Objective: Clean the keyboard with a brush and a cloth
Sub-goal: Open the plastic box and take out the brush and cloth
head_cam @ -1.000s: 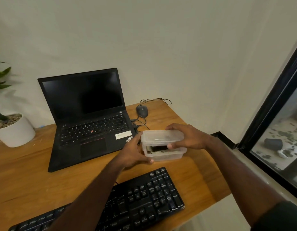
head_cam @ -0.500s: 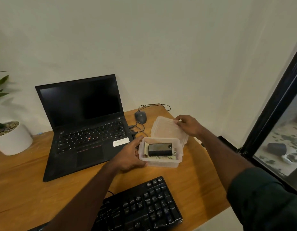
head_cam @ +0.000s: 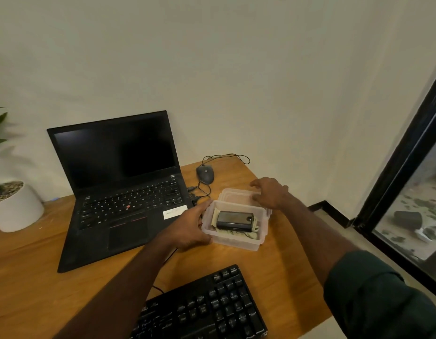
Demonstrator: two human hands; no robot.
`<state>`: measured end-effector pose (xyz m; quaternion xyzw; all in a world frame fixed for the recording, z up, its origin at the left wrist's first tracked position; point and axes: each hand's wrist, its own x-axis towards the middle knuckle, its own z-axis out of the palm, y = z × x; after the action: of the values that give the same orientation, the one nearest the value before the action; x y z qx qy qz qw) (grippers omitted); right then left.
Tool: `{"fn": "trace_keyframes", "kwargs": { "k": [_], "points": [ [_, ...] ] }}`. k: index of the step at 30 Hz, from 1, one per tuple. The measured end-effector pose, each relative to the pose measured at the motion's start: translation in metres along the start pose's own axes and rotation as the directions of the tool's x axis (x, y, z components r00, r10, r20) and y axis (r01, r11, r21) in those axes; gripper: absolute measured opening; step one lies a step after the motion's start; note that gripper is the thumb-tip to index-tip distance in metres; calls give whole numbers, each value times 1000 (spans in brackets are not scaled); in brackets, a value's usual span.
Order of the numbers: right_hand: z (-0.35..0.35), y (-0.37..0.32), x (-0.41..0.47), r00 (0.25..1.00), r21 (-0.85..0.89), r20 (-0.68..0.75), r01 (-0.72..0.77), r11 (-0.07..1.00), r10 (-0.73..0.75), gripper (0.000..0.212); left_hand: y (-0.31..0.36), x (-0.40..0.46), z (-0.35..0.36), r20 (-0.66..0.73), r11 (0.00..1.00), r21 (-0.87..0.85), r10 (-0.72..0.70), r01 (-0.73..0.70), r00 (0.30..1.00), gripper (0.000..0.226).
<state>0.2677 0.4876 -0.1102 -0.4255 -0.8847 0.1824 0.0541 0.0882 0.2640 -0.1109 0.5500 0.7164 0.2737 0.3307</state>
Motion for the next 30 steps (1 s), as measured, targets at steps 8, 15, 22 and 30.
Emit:
{"fn": "trace_keyframes", "kwargs": {
  "k": [8, 15, 22, 30],
  "points": [
    [-15, -43, -70, 956, 121, -164, 263, 957, -242, 23, -9, -14, -11, -123, 997, 67, 41, -33, 992, 111],
    [-5, -66, -99, 972, -395, 75, 234, 888, -223, 62, -12, -32, -13, -187, 997, 70, 35, -22, 982, 100],
    [0, -69, -110, 962, -409, 67, 270, 872, -266, 55, -11, -60, -19, -242, 997, 75, 50, -33, 969, 95],
    [10, -58, -120, 918, -73, -277, 274, 959, -283, 33, -17, -102, -21, -351, 995, 67, 91, -72, 932, 76]
  ]
}}
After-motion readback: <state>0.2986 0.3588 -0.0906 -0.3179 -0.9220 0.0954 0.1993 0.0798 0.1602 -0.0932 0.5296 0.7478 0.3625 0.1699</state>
